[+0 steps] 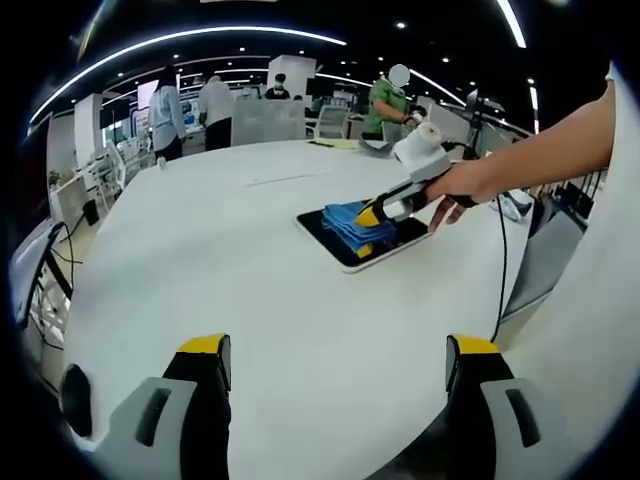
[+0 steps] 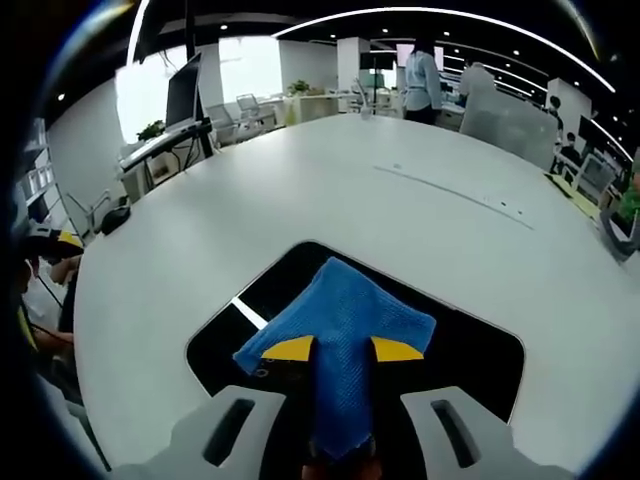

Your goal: Wipe the mirror surface with the cleaning cloth until all visible marks leave the cleaned area.

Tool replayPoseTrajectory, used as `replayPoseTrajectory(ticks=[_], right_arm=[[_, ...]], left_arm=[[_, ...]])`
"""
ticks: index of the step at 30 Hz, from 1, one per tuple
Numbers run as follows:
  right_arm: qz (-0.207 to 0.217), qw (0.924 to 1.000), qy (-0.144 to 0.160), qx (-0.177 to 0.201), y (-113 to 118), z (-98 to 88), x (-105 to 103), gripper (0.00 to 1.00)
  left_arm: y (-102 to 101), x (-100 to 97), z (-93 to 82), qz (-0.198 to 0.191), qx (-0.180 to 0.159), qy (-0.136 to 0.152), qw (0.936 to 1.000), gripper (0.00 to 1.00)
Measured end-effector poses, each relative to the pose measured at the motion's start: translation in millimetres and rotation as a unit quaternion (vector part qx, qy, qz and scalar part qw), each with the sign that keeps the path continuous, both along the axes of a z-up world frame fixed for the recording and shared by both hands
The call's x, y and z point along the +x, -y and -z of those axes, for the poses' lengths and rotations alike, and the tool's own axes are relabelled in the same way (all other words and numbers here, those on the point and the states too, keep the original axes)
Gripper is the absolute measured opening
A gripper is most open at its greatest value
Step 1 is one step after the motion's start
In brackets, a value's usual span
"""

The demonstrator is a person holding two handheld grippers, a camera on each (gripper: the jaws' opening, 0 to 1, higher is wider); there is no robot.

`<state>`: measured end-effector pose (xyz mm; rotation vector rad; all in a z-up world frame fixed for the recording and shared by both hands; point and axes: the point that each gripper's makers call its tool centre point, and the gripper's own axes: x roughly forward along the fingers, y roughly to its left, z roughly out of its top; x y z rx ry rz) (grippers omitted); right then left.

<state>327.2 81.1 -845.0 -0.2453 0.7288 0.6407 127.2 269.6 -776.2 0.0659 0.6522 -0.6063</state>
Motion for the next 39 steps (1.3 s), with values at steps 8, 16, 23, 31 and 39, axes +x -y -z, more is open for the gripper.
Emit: replayPoseTrajectory(ticks=[8,16,23,31,39], right_arm=[[0.006,1.0000,0.000,0.002,12,0.3,-1,0.17],[0.005,1.0000,-0.001,0.000,16,1.1,0,0.17],[0.008,1.0000,-0.001,0.000,25,-0.4,-1,0.17],[0.012,0.9999,-0.001,-0.001,34,-1.3,-1,0.17],[0.014,0.9999,-0.001,-0.001,40,-1.4,0,0.17]], left_arm=[[6,0.2,1.1,0.004,-0.004,-0.002,1.0000,0.90],[10,0.3,1.4,0.007,-0.002,-0.003,1.0000,0.89],[13,0.6,0.9,0.007,-0.003,-0.003,1.0000,0.89],[17,0.0,1.1,0.008,-0.001,-0.004,1.0000,0.89],[18,0.8,-0.2,0.007,0.001,-0.003,1.0000,0.90]])
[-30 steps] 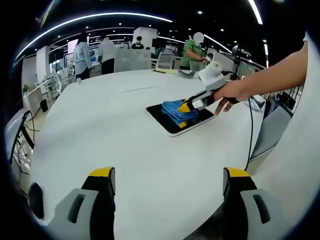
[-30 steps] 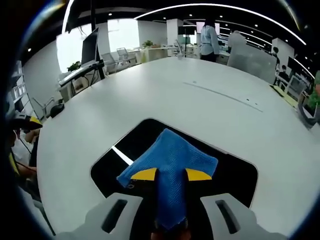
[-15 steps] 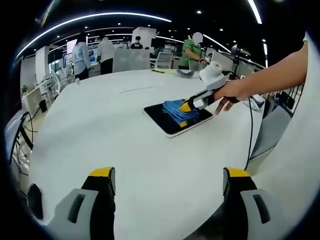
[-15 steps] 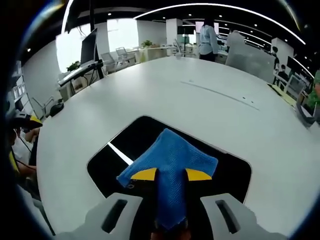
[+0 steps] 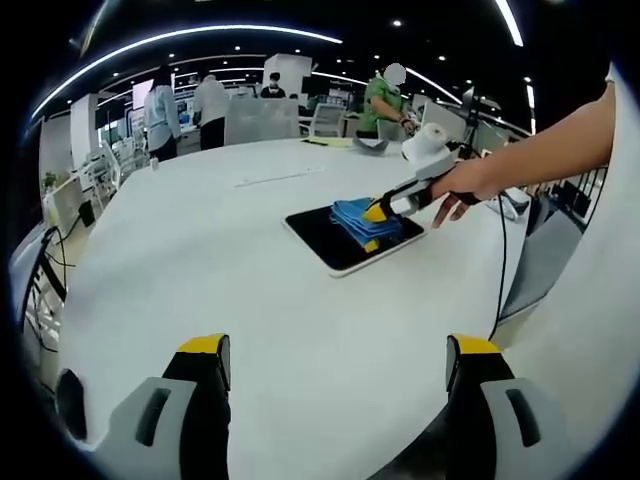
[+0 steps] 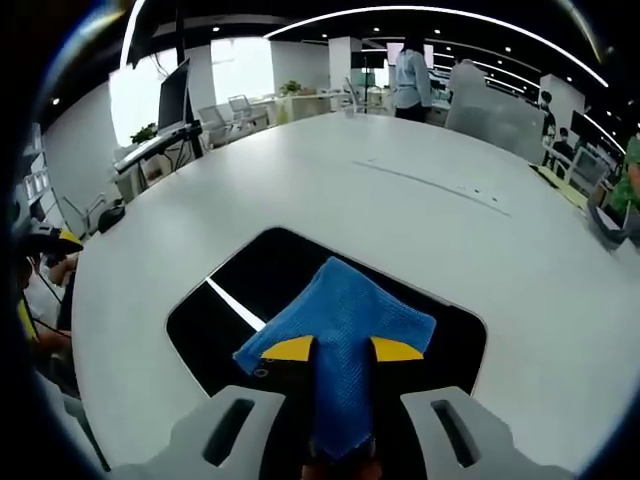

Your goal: Wipe the mirror surface with the cleaning cloth until all visible marks leave the cleaned area.

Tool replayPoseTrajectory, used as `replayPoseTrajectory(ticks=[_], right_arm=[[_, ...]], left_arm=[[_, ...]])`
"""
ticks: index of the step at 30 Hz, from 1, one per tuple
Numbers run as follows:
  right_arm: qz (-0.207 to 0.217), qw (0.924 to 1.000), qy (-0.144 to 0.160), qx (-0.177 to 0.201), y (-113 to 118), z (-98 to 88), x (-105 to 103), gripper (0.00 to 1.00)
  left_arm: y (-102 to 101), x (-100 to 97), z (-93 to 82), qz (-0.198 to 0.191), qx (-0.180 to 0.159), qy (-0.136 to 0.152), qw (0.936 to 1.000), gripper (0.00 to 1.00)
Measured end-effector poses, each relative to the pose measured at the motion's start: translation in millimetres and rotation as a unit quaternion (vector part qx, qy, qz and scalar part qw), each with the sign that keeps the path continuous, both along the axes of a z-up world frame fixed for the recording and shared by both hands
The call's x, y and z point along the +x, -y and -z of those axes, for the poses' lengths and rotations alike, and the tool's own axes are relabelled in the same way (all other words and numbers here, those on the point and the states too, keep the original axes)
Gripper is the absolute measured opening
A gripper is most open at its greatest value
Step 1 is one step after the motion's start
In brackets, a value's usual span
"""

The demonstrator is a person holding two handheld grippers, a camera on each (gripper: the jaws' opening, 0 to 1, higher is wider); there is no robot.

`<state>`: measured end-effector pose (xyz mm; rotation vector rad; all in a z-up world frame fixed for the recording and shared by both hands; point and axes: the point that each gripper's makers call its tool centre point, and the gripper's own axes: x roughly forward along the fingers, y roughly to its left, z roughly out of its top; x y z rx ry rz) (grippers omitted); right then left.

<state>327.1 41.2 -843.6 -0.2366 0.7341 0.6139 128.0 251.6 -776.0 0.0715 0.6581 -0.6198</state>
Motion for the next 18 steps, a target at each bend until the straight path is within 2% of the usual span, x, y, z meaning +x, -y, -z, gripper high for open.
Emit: replayPoseTrajectory(ticks=[18], right_arm=[[0.002,1.0000,0.001,0.001,9.9,-1.0,0.0,0.17]], left_arm=[[-0.7,1.7,0.6,0.003,0.004,0.003,1.0000,0.90]])
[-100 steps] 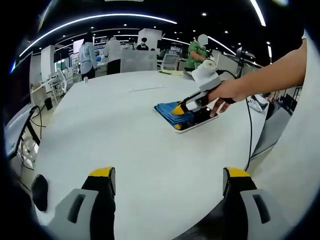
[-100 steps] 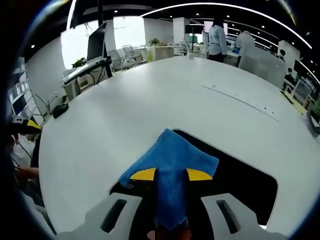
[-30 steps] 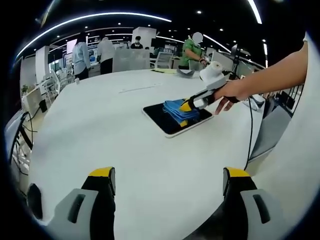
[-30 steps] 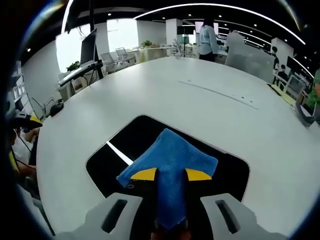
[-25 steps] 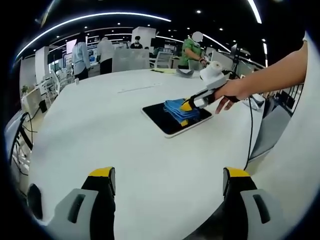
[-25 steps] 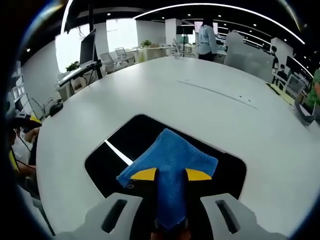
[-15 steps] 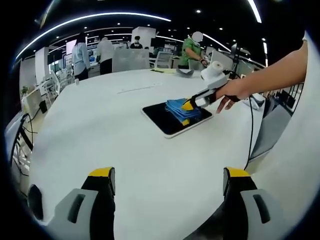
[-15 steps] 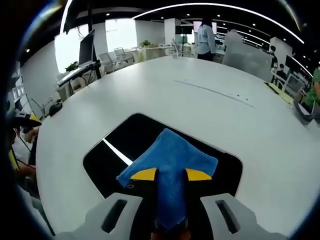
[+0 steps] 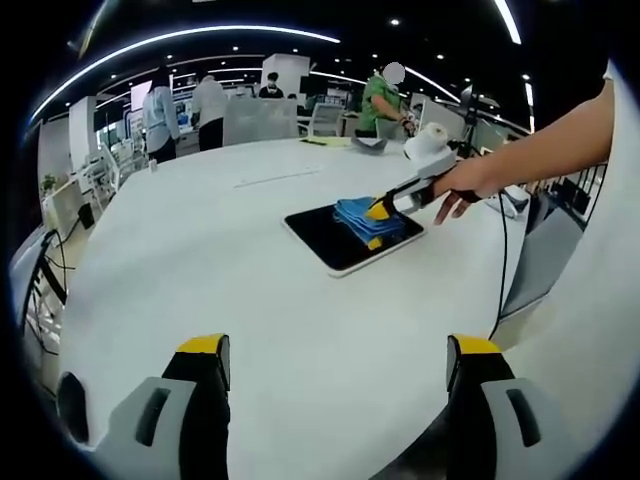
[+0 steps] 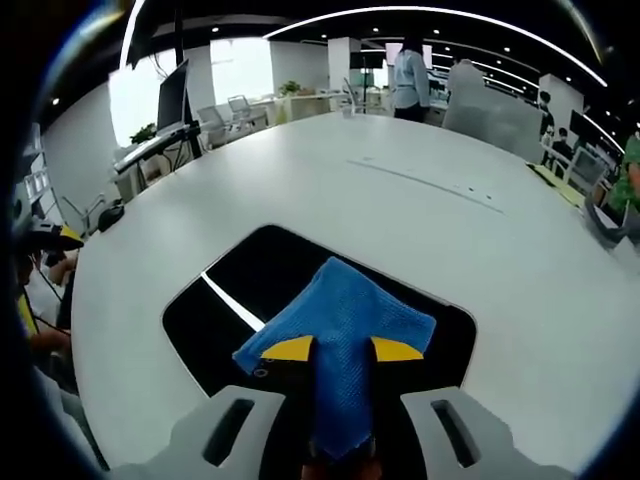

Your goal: Wipe the mirror surface with the cleaning cloth until all visible marks leave the cleaned area.

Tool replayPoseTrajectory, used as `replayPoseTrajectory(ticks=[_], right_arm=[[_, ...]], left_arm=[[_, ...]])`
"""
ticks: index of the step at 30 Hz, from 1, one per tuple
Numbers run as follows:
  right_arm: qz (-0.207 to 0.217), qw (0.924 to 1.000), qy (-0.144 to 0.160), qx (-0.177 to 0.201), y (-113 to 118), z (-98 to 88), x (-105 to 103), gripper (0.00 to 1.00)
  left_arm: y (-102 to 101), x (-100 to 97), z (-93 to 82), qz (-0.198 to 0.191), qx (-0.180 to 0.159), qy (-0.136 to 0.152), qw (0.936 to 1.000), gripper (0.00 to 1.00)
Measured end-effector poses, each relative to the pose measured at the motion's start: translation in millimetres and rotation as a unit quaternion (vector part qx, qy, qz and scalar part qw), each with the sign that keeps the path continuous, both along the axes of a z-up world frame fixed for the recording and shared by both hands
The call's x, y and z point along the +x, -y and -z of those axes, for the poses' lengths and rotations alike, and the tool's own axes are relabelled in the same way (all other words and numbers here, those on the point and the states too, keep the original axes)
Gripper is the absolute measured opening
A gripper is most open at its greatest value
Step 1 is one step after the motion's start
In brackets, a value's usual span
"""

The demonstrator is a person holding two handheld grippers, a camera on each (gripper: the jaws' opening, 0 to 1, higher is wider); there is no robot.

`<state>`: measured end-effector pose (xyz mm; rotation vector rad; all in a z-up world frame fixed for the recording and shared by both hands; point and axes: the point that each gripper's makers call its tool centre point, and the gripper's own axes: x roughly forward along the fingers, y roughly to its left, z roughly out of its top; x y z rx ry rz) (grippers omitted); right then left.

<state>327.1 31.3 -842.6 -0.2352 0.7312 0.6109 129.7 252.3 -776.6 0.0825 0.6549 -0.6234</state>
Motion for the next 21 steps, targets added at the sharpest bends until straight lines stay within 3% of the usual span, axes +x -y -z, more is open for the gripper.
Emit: replayPoseTrajectory(ticks=[21], right_arm=[[0.003,1.0000,0.000,-0.004,20,2.7,5,0.17]], left_arm=[[2,0.0,1.6,0.014,0.018,0.014,0.9996,0.94]])
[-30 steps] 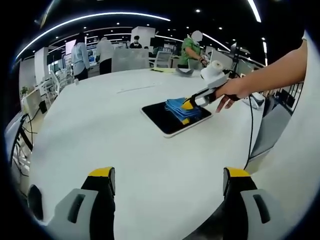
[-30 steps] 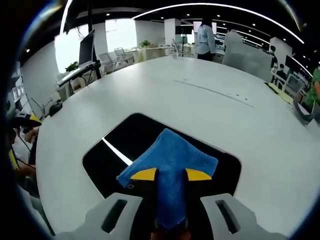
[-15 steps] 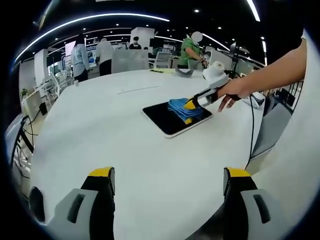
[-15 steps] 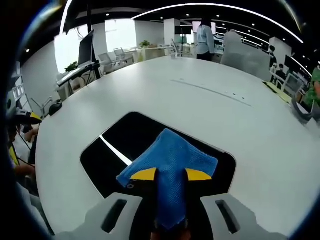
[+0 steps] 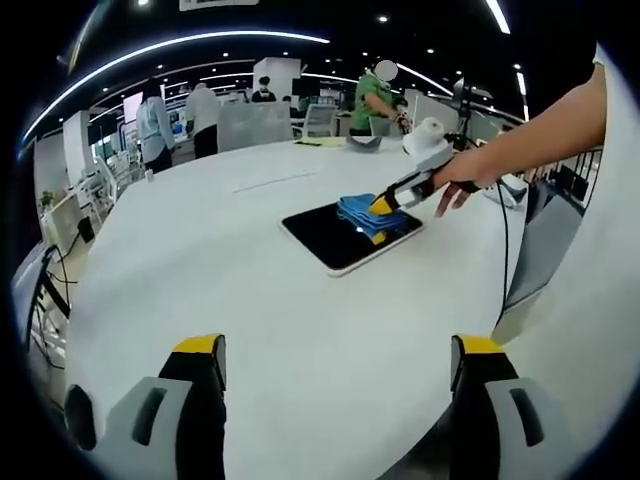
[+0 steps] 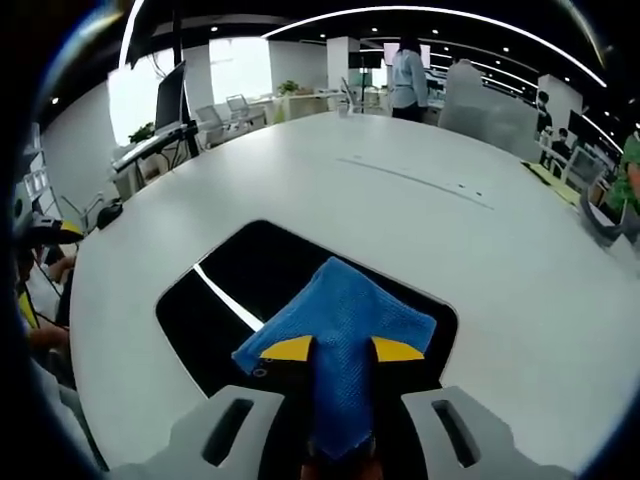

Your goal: Wipe the mirror surface with the cleaning cloth until all visible marks leave the cleaned area.

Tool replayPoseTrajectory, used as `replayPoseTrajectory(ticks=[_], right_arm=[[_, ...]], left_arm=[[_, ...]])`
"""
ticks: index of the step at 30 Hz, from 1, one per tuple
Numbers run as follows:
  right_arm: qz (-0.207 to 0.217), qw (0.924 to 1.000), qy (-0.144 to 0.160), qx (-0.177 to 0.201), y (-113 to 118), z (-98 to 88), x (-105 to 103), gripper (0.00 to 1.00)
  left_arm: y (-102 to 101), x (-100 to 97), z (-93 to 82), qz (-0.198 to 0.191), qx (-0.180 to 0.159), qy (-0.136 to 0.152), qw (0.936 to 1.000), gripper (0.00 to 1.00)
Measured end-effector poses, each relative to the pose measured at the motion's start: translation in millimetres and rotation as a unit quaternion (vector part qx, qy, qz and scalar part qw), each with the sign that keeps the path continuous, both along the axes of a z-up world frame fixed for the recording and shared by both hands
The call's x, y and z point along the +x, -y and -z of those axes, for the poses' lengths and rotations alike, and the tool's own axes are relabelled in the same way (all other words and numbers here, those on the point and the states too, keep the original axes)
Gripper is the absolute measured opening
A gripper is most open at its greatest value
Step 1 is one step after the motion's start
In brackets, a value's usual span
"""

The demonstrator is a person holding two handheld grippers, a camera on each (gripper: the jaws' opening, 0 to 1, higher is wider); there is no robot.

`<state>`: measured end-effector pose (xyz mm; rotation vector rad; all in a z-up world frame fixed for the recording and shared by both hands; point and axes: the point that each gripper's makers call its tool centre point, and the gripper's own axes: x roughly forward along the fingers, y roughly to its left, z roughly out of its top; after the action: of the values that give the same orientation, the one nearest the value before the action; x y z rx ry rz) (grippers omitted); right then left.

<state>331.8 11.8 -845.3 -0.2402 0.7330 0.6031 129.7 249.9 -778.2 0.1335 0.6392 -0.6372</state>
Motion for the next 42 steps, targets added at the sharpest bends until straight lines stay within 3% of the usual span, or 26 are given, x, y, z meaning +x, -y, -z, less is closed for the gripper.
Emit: replayPoseTrajectory(ticks=[11,42], right_arm=[[0.007,1.0000,0.001,-0.001,12,0.0,2,0.19],[0.021,0.9997,0.008,0.006,35,0.0,-1,0.20]], left_arm=[[1,2.8,0.6,-0.001,0.000,-0.002,1.0000,0.99],[0,-2.3,4.7,0.000,0.003,-0.011,0.9999,0.99]])
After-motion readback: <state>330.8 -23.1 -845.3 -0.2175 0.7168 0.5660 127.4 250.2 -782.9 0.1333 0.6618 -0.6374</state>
